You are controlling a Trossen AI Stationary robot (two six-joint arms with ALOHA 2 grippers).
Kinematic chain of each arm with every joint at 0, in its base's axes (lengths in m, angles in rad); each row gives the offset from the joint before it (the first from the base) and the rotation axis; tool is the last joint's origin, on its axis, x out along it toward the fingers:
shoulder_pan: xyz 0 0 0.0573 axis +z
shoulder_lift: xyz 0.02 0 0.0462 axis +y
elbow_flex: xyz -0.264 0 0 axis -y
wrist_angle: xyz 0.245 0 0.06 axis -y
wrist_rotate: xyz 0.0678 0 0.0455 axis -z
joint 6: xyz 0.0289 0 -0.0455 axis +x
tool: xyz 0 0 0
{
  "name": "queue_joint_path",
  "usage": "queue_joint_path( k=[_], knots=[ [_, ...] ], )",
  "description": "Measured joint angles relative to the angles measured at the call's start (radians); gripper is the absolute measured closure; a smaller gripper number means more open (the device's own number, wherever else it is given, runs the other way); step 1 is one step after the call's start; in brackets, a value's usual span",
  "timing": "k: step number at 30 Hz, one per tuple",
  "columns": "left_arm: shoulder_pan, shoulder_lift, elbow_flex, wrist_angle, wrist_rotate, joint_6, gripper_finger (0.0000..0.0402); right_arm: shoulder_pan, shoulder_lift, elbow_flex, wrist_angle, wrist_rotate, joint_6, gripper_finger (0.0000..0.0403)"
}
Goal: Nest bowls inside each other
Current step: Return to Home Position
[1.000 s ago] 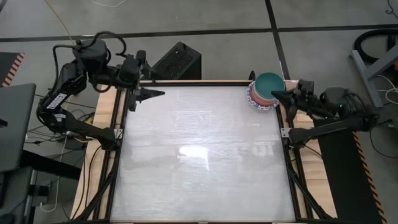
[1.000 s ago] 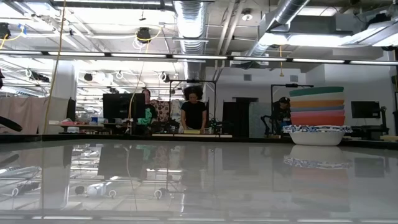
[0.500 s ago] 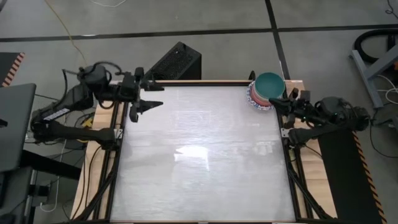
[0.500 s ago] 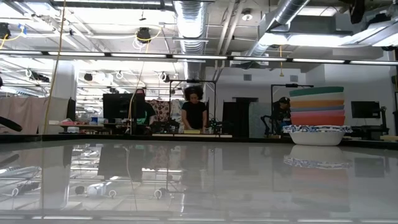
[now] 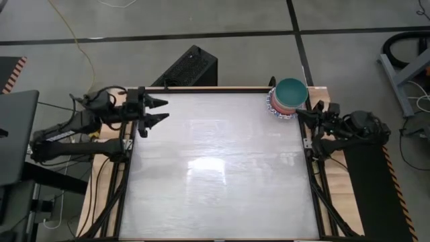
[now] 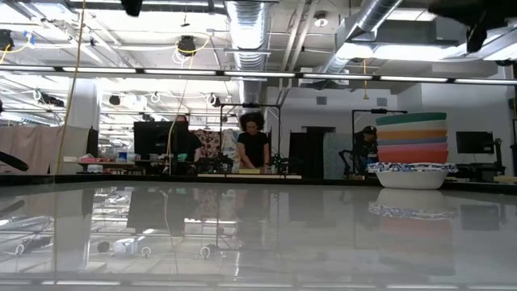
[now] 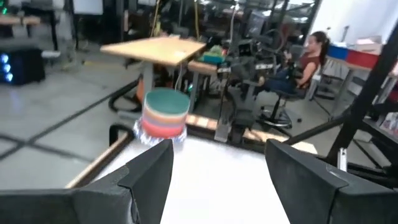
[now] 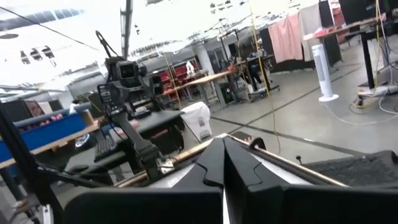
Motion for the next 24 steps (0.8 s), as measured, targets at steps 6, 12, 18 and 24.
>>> queue_joint_path(
  k=[6, 12, 18, 24],
  knots=[
    [-0.002, -0.030, -0.147, 0.087, -0.066, -0.070, 0.0157, 0.000, -0.027, -0.111, -0.006, 0.002, 0.054, 0.0388],
    [-0.035, -0.033, -0.320, 0.334, -0.074, -0.148, 0.0157, 0.000, -0.031, -0.206, 0.033, 0.001, 0.142, 0.0388],
    [-0.103, -0.028, -0.440, 0.455, -0.166, -0.191, 0.0157, 0.000, -0.031, -0.286, 0.113, -0.001, 0.147, 0.0388],
    [-0.192, -0.028, -0.506, 0.484, -0.296, -0.205, 0.0157, 0.000, -0.031, -0.387, 0.211, -0.003, 0.158, 0.0391]
  ],
)
